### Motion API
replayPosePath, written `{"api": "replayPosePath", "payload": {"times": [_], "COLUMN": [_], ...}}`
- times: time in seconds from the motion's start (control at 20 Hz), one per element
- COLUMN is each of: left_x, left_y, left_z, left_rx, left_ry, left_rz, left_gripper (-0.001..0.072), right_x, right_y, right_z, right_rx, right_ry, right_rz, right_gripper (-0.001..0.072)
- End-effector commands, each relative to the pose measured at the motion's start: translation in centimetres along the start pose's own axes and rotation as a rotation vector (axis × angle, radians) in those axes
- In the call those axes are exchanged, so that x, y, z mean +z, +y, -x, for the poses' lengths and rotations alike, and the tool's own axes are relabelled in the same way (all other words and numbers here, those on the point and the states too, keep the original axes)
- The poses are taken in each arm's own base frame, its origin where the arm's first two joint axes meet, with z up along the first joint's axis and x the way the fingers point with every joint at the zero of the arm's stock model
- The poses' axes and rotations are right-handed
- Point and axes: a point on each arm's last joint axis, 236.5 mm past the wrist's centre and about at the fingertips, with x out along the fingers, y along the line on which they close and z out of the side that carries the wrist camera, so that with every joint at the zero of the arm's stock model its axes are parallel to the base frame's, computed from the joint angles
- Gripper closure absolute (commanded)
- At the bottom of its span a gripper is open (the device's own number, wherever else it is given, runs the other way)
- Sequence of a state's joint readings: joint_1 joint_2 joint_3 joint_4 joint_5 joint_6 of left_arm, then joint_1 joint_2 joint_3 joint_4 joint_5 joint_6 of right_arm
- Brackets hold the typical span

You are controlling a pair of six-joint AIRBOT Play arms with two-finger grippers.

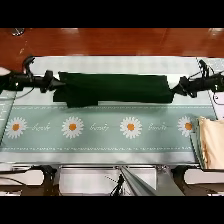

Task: Fold the shirts.

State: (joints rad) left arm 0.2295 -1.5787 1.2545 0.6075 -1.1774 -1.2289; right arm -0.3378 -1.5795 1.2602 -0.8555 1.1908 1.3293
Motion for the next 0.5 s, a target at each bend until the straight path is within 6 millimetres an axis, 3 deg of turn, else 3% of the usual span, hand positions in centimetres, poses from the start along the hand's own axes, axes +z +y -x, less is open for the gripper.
{"api": "replayPosePath", "payload": {"times": [0.0,0.15,0.35,0.4,0.45], "left_x": [4.8,6.7,8.7,8.8,8.7], "left_y": [0.2,2.8,4.5,4.7,4.7], "left_z": [-3.5,-5.5,-6.7,-7.1,-7.3], "left_rx": [0.024,0.088,0.092,0.089,0.091], "left_ry": [0.008,0.048,0.019,0.017,0.021], "left_rz": [0.047,0.099,0.112,0.098,0.095], "left_gripper": [0.0682,0.0683,0.0683,0.0628,0.0329], "right_x": [4.5,7.1,9.5,9.7,9.8], "right_y": [0.9,0.5,0.5,0.5,0.6], "right_z": [-2.1,-3.7,-5.3,-5.7,-5.9], "right_rx": [0.065,0.089,0.139,0.151,0.165], "right_ry": [-0.037,-0.043,-0.058,-0.059,-0.062], "right_rz": [-0.016,-0.037,-0.06,-0.072,-0.089], "right_gripper": [0.0694,0.0694,0.0693,0.0611,0.0257]}}
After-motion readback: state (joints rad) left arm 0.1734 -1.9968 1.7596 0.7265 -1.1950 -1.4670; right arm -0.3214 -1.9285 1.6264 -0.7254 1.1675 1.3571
